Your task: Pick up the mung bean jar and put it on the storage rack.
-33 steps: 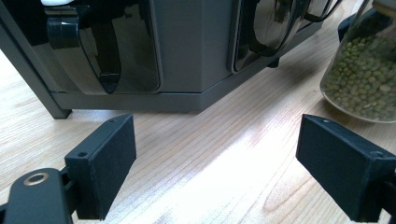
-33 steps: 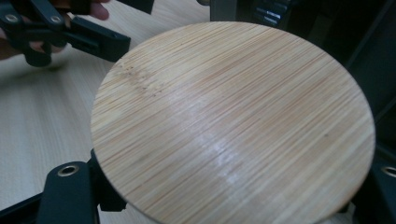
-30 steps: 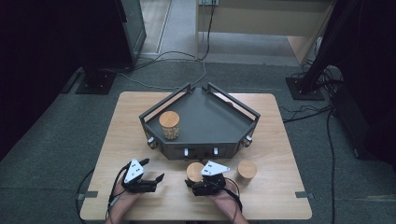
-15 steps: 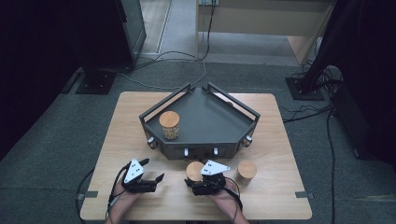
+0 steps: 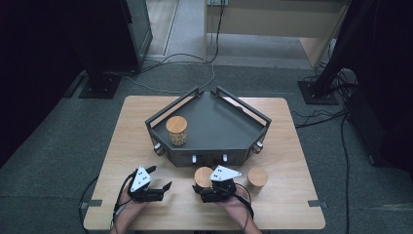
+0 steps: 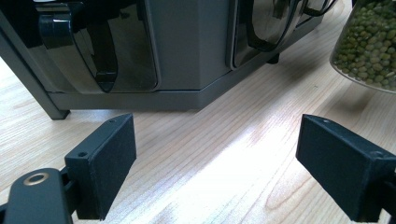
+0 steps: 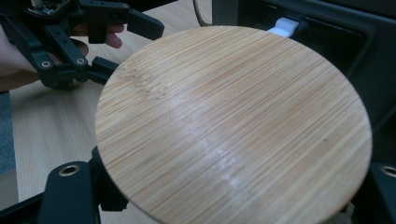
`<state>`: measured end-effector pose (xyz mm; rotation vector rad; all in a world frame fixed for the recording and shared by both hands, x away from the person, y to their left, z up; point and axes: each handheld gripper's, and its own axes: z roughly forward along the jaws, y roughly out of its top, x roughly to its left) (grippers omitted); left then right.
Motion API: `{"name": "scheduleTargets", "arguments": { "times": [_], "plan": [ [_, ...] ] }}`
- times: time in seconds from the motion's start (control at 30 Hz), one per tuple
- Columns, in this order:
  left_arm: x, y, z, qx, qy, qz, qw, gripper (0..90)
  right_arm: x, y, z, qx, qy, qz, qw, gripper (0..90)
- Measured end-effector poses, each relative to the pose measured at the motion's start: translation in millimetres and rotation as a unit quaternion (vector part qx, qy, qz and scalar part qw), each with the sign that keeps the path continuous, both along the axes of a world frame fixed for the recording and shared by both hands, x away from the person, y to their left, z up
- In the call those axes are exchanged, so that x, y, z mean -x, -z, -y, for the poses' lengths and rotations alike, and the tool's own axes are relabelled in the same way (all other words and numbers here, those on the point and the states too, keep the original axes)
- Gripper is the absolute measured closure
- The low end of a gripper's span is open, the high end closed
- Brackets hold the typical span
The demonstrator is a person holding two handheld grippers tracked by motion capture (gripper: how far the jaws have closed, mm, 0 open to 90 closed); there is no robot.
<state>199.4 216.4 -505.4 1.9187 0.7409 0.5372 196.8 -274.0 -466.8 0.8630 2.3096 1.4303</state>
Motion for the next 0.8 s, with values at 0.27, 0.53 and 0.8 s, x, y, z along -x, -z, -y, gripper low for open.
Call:
{"name": "scheduleTargets", "arguments": {
  "times": [0.27,0.53,0.8],
  "plan": [
    [-0.3,0.5,1.0,-0.005,0.002,0.002,1.0,12.0,-0.4,-6.9,-1.3,0.006,-0.002,0.002,1.0,24.6],
    [-0.5,1.4,2.3,-0.008,0.003,0.001,1.0,12.0,-1.9,-14.2,-1.0,0.01,-0.001,0.0,1.0,24.6],
    [-0.8,1.6,5.1,-0.019,0.007,0.003,0.9998,12.0,-3.6,-18.0,0.1,0.007,0.002,-0.001,1.0,24.6]
  ]
}}
